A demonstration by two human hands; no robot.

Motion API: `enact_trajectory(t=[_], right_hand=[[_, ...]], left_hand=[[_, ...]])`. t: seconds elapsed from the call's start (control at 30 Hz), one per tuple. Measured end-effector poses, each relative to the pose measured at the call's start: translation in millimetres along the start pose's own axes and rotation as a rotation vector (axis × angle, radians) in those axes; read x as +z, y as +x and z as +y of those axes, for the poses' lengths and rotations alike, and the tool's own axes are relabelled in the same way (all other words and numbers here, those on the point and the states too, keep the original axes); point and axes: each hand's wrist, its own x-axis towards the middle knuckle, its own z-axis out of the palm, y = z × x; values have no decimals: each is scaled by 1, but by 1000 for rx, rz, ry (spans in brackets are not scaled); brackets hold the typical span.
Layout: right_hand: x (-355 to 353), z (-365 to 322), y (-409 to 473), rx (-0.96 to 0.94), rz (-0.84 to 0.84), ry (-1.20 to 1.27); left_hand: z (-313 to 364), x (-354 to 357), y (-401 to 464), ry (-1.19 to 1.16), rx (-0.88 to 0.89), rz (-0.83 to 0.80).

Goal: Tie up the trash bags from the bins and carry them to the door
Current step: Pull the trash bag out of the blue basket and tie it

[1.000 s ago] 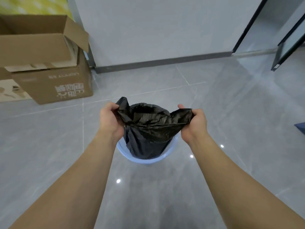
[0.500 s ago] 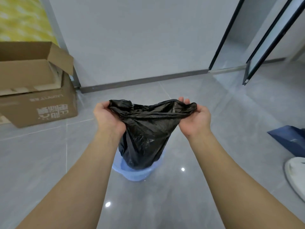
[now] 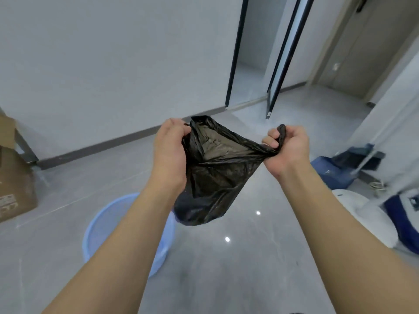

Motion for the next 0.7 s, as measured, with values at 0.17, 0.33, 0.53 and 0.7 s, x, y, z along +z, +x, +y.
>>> enact_trajectory(t=[0.17,0.33,0.53,0.7], right_hand=[[-60,-15,1,54,99,-124],[-145,28,12,138,259,-464],[-190,47,11,127,245,-698],[-188,53,5,106,134,-685]], left_hand=[[-56,9,-30,513,12,-172],[-141,-36,-59,1134,-276,-432],[-195,-88,-94,1872,-764,-761],[-224,-66,-90,2047,-127,-516]])
